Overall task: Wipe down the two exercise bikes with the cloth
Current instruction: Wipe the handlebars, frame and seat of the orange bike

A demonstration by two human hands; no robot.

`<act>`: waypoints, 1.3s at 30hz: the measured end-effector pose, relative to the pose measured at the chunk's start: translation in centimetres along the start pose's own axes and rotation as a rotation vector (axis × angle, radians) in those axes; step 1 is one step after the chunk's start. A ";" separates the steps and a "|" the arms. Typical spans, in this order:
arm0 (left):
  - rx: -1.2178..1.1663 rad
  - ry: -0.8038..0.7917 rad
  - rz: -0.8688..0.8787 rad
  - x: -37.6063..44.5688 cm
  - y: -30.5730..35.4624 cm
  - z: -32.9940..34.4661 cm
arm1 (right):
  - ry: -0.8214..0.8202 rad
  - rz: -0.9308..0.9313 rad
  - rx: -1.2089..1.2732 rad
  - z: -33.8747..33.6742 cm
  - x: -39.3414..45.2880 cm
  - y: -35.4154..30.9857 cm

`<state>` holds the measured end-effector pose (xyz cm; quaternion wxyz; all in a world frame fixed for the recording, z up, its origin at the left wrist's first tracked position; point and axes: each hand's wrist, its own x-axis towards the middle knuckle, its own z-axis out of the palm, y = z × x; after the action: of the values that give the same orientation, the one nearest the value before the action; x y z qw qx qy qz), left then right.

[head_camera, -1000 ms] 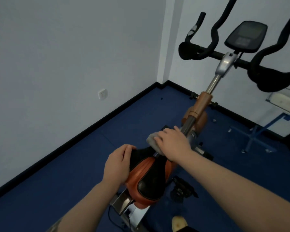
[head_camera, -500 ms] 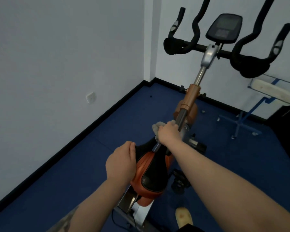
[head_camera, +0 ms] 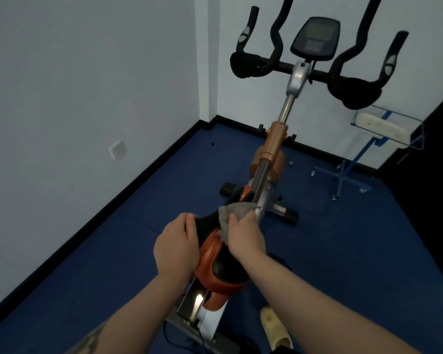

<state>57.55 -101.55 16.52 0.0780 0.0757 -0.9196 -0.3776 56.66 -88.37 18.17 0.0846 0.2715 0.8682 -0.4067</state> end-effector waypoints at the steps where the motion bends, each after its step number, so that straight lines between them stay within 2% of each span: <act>1: -0.045 0.011 -0.020 0.0 0.0 0.0 | -0.026 -0.028 -0.008 -0.1 -1.1 1.0; 3: -0.099 0.026 -0.047 0.0 -0.1 0.0 | -0.100 -0.022 -0.014 -0.4 -1.2 1.5; 5: -0.113 0.028 -0.046 0.0 -0.1 0.1 | -0.139 0.079 0.039 -0.6 0.3 0.4; 8: -0.138 0.015 -0.044 0.0 0.0 0.1 | -0.080 0.165 0.131 -0.6 1.6 -1.0; 12: -0.148 0.000 -0.046 0.0 -0.2 0.0 | -0.021 -0.086 0.006 -0.1 -3.1 1.4; 14: -0.154 0.007 -0.043 0.1 -0.3 0.0 | -0.061 -0.159 0.013 0.0 -5.2 2.9; 17: -0.153 0.005 -0.038 0.1 -0.2 0.0 | -0.147 -0.062 0.025 -0.5 -3.0 2.2; 19: -0.151 0.004 -0.032 0.1 -0.2 -0.1 | -0.142 0.102 0.086 -0.9 -0.7 0.3; 21: -0.165 0.003 -0.033 0.0 -0.1 0.0 | -0.095 0.148 0.087 -0.7 0.2 -0.7; 26: -0.194 0.009 -0.023 -0.1 -0.3 -0.1 | 0.016 -0.215 -0.245 1.0 -5.9 2.2; 28: -0.199 0.014 -0.027 0.0 -0.3 -0.1 | 0.041 -0.219 -0.314 1.2 -5.6 1.9; 32: -0.214 0.006 -0.050 -0.1 -0.1 -0.1 | 0.023 -0.081 -0.308 0.4 -2.8 -1.2; 37: -0.205 0.013 -0.032 -0.1 -0.4 0.0 | 0.058 -0.255 -0.347 2.0 -7.3 2.1; 39: -0.204 0.016 -0.029 -0.1 -0.3 0.1 | 0.079 -0.264 -0.343 2.2 -6.8 2.6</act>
<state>57.67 -101.73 16.22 0.0872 0.0837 -0.8744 -0.4699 63.59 -91.37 17.54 0.0413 0.1528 0.9553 -0.2497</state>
